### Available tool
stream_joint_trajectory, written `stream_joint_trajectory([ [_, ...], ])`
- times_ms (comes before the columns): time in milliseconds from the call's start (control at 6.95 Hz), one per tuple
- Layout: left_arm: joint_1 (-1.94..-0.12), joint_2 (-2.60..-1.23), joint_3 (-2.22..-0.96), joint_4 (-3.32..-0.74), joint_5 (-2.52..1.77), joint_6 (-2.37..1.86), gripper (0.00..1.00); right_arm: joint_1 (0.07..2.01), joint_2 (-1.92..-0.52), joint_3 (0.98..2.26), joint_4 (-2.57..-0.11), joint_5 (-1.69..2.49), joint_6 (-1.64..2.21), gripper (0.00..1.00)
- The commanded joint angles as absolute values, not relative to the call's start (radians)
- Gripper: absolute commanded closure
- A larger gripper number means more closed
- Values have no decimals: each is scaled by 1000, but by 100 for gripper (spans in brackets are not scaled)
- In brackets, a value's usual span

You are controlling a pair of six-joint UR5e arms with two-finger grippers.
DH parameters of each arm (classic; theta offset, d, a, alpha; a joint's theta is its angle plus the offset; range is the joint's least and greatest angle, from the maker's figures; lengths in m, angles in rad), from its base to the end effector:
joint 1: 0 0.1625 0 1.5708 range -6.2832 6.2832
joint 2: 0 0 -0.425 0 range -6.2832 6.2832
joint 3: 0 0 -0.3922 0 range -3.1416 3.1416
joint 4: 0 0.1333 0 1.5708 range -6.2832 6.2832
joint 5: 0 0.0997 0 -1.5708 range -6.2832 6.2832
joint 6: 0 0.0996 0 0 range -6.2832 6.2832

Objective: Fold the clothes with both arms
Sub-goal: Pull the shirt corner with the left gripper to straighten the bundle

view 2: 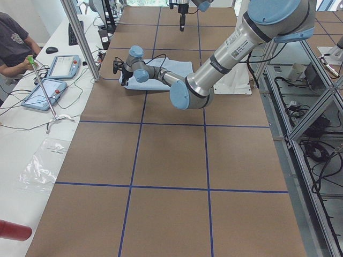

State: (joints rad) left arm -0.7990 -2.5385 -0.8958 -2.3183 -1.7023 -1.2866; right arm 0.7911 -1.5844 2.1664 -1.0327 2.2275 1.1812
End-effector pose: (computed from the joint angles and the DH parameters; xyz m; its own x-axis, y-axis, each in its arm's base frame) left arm 0.5144 -0.7010 0.2544 0.5159 -0.1315 -0.8465 0.5073 0.8432 0.1781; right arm -0.2552 -0.3612 0.3165 0.3505 -0.0734 0.9337 -0.0473 0.9943 0.0959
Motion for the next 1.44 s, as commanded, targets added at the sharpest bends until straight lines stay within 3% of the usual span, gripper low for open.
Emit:
stream_joint_trajectory([
  [0, -801, -2624, -719, -2495, -1634, -1281, 100, 805, -1582, 2163, -1034, 2223, 1181, 0],
  [288, -790, -2628, -696, -2522, -1628, -1281, 100, 804, -1580, 2163, -1034, 2220, 1181, 0],
  [432, -790, -2626, -696, -2520, -1626, -1279, 30, 804, -1580, 2161, -1034, 2220, 1181, 0],
  [576, -790, -2625, -698, -2519, -1626, -1226, 1, 807, -1572, 2152, -1035, 2221, 1183, 0],
  [1007, -801, -2625, -719, -2513, -1631, -1213, 1, 807, -1522, 2102, -1043, 2247, 1184, 0],
  [1295, -801, -2515, -954, -2344, -1675, -1219, 1, 808, -1522, 2077, -1043, 2244, 1169, 0],
])
